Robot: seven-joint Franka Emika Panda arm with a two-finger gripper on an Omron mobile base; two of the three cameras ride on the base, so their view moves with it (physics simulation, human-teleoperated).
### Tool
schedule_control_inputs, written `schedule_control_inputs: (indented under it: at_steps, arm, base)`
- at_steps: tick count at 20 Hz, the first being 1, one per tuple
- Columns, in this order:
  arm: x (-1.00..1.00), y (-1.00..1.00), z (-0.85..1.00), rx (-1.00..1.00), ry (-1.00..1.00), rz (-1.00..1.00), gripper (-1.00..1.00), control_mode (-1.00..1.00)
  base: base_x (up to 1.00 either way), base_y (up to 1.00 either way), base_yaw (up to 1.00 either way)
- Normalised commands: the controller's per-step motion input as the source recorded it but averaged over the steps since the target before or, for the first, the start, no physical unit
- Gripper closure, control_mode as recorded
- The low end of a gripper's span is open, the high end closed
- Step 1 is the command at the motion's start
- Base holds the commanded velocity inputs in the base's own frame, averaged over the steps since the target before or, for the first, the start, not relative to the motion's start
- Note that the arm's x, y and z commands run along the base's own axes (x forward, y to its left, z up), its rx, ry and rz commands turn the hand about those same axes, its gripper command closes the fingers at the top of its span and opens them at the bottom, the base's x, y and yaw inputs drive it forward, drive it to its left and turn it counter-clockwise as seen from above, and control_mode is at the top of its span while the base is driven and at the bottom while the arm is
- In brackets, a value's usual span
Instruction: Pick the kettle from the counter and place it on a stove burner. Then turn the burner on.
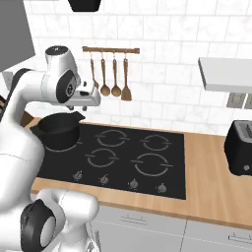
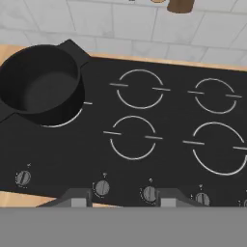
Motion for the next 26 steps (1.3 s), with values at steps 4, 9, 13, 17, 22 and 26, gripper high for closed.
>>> schedule_control_inputs:
  at_steps: [4,9,13,17,22,26]
  arm:
    - [-0.28,0.05,-0.11,0.0,0.04,0.02,-1.0,-1.0]
    - [-0.29,0.5,-0.07,-0.09,-0.04,0.09,-1.0,-1.0]
    - [-0.13,0.77,0.0,-0.13,-0.08,0.01,-1.0,-1.0]
    - [-0.12,0.85,0.0,-0.15,-0.06,0.0,-1.0,-1.0]
    - [-0.09,0.66,-0.01,-0.09,0.0,0.0,-1.0,-1.0]
    - [-0.05,0.62,0.0,-0.11,0.0,0.0,-1.0,-1.0]
  base:
    - [0.0,0.0,0.0]
    - [0.0,0.0,0.0]
    - [0.0,0.0,0.0]
    - [0.0,0.0,0.0]
    - [0.0,0.0,0.0]
    - [0.0,0.0,0.0]
